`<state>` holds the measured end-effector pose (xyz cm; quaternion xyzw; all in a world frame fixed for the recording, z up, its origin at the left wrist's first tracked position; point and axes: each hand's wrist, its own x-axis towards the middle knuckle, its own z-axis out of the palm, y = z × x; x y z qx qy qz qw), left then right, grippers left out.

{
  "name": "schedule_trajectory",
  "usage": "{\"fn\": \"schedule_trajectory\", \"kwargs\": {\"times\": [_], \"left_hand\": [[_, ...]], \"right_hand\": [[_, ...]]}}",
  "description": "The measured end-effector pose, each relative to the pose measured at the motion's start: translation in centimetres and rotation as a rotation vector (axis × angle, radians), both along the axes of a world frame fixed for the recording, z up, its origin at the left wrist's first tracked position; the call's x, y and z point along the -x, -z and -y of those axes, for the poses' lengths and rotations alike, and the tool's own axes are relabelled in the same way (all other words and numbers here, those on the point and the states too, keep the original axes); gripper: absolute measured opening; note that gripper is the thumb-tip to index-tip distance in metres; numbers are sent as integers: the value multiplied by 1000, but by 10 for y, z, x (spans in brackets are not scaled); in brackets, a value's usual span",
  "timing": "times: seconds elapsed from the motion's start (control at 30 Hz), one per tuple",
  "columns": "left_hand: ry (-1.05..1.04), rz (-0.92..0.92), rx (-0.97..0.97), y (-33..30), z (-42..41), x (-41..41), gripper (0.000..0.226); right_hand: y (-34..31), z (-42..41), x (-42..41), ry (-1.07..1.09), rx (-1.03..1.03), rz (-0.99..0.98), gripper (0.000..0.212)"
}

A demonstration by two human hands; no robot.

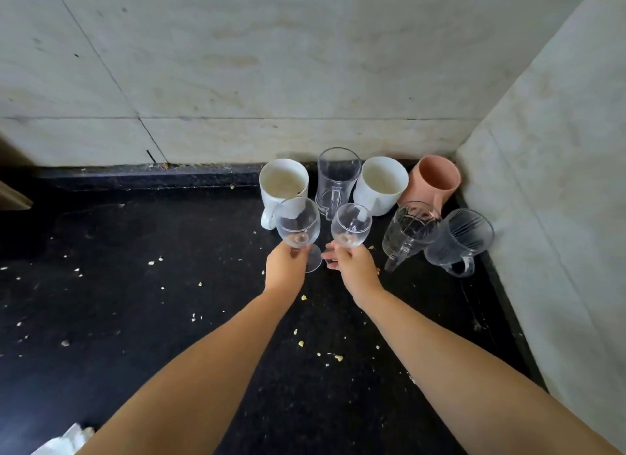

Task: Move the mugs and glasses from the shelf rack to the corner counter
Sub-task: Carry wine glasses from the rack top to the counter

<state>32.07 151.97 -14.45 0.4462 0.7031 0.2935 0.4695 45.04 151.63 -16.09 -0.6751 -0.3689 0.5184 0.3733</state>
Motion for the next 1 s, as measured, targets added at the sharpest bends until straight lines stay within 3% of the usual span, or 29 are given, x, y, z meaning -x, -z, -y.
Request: {"fn": "schedule_trajectory", "kwargs": {"times": [0.47, 0.7, 0.9, 1.0], "left_hand": [[-6, -43, 65, 16, -7, 5, 19], [159, -144, -58, -3, 1, 21, 17], [315, -325, -78, -41, 12, 47, 46], [404, -424, -85, -60, 19, 53, 50]], "right_hand": [[25, -5, 0, -13, 51, -14, 28], [-3, 4, -2, 57, 28, -50, 42], [-46, 25, -5, 59, 90, 106, 63], [-67, 36, 0, -13, 178, 246, 56]]}}
